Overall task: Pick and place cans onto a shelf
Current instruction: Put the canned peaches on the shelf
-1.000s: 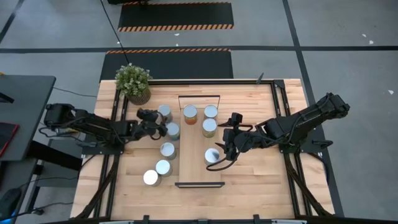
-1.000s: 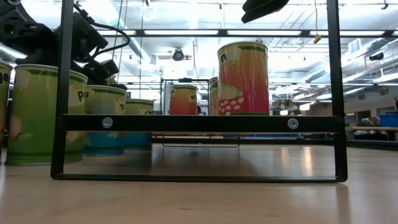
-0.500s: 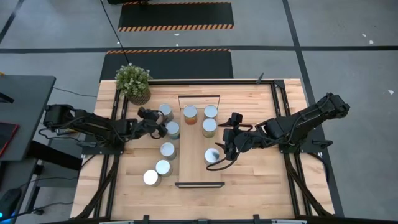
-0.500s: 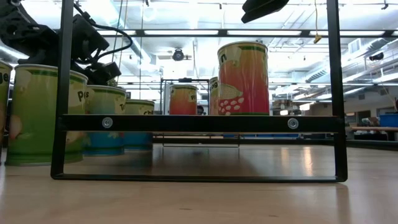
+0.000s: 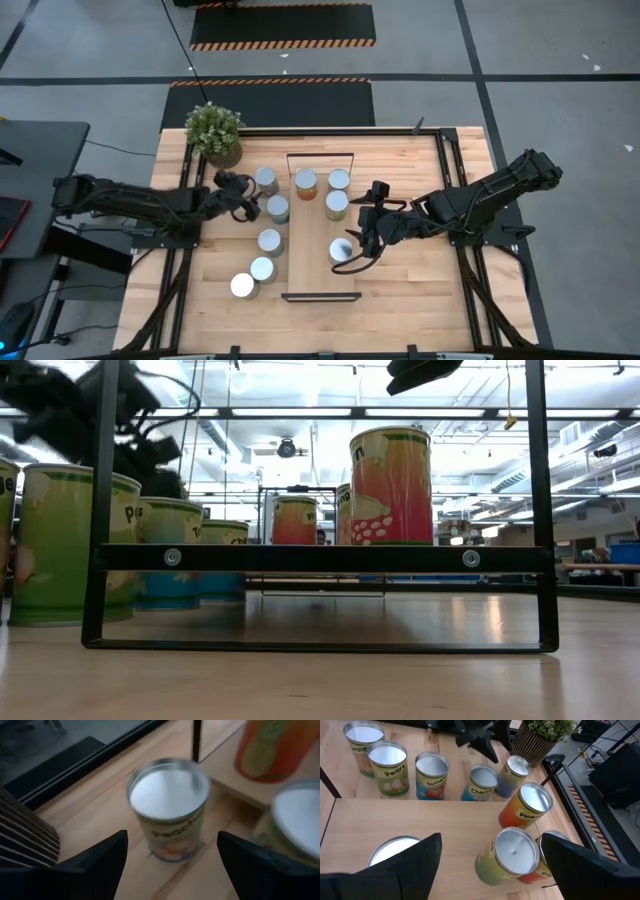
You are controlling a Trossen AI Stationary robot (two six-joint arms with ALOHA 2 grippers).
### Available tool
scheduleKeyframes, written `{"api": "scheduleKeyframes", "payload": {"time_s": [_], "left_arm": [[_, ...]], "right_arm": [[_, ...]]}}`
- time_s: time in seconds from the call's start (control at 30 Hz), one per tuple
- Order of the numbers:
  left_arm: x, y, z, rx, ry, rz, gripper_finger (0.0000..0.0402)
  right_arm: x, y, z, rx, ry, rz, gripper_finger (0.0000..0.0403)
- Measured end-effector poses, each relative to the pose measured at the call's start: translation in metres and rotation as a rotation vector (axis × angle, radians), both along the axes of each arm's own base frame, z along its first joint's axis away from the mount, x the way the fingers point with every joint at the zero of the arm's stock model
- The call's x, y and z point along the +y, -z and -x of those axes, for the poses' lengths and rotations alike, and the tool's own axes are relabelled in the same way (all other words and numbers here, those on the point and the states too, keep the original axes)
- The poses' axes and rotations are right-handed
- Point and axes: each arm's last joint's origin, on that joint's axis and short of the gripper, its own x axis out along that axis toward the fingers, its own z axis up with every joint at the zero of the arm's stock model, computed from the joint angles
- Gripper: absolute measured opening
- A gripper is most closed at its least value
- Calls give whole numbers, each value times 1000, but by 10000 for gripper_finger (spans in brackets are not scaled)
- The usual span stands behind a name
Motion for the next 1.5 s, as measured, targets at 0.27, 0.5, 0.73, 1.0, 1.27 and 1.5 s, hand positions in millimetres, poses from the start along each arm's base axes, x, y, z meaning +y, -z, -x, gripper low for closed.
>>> {"api": "scheduleKeyframes", "payload": {"time_s": [0.27,0.5,0.73,1.0,1.27,1.5], "left_arm": [[9,-60,-13,112,62,78,313],[43,-78,-16,285,76,287,313],[64,-38,-24,504,128,458,313],[74,-22,-45,507,203,393,314],[77,-25,-52,434,229,354,314],[81,-29,-61,364,263,278,314]], "right_arm": [[0,0,0,-2,4,-5,350],[0,0,0,0,-1,-3,350],[0,0,0,3,-9,2,350],[0,-1,-1,-3,-11,2,350],[0,-1,-1,-9,-12,0,350],[2,-1,-1,-8,-17,-1,350]]}}
